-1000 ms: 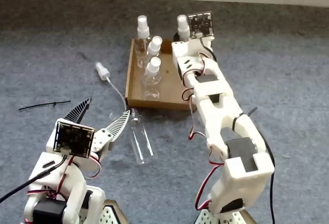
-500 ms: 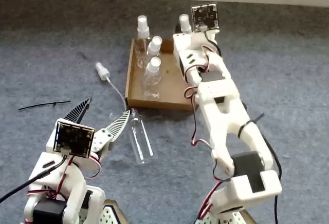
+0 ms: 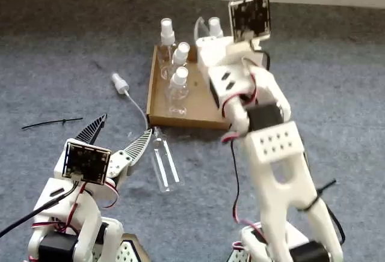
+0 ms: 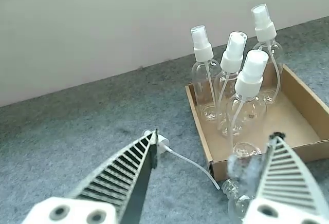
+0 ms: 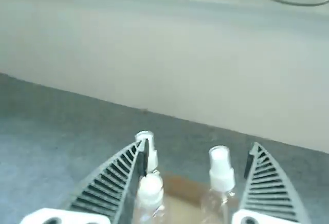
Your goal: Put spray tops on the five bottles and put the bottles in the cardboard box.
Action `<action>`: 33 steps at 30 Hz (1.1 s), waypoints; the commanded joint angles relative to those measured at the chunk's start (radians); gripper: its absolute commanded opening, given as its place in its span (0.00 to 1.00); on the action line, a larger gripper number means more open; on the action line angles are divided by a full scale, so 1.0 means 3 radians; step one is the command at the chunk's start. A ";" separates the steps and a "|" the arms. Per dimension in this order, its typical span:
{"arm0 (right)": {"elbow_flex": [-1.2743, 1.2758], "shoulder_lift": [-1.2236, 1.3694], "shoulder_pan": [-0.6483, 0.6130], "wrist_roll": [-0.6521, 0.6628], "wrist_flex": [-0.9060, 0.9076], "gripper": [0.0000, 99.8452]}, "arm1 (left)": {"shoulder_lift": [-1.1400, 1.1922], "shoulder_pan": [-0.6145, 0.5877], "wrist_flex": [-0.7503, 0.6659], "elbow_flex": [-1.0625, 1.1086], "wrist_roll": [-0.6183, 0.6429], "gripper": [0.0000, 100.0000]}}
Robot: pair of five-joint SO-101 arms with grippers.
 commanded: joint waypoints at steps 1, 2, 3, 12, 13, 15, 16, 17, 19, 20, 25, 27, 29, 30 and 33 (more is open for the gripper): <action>0.0678 -0.0616 -0.0350 -0.0281 0.0202 0.25 | 0.0028 -0.0320 -0.0087 -0.0136 0.0005 0.30; 0.0933 -0.0739 -0.0458 -0.0261 0.0202 0.25 | 0.0028 -0.0427 -0.0087 -0.0176 0.0005 0.30; 0.1174 -0.0846 -0.0586 -0.0189 0.0207 0.25 | 0.0033 -0.0529 -0.0087 -0.0222 0.0005 0.30; 0.1532 -0.0570 -0.1481 0.0041 0.0739 0.20 | 0.1649 -0.0954 0.0000 -0.1327 0.0010 0.30; 0.1455 -0.0442 -0.1573 0.0036 0.0811 0.20 | 0.1951 -0.0979 0.0087 -0.1552 0.0010 0.30; 0.1317 -0.0176 -0.1711 0.0036 0.0892 0.20 | 0.2509 -0.1000 0.0292 -0.1982 0.0010 0.30; 0.1235 -0.0038 -0.1752 0.0036 0.0923 0.20 | 0.2805 -0.1000 0.0409 -0.2227 0.0010 0.30; 0.1174 0.0090 -0.1757 0.0036 0.0944 0.20 | 0.3056 -0.1000 0.0496 -0.2432 0.0010 0.30; 0.1071 0.0340 -0.1757 0.0031 0.0944 0.20 | 0.3567 -0.1005 0.0660 -0.2851 0.0005 0.30; 0.1041 0.0437 -0.1757 0.0026 0.0923 0.20 | 0.3787 -0.1031 0.0716 -0.3030 0.0005 0.30; 0.0846 0.0852 -0.1752 -0.0496 0.0923 0.20 | 0.4739 -0.1307 0.0818 -0.3823 0.0005 0.30; 0.0754 0.0923 -0.1726 -0.0588 0.0923 0.20 | 0.5015 -0.1414 0.0818 -0.4007 0.0005 0.30; 0.0683 0.0979 -0.1675 -0.0650 0.0923 0.20 | 0.5189 -0.1476 0.0803 -0.4120 0.0005 0.30; 0.0657 0.1005 -0.1649 -0.0670 0.0923 0.20 | 0.5255 -0.1496 0.0798 -0.4166 0.0005 0.30; 0.0606 0.1087 -0.1609 -0.0670 0.0923 0.20 | 0.5363 -0.1522 0.0793 -0.4202 0.0000 0.30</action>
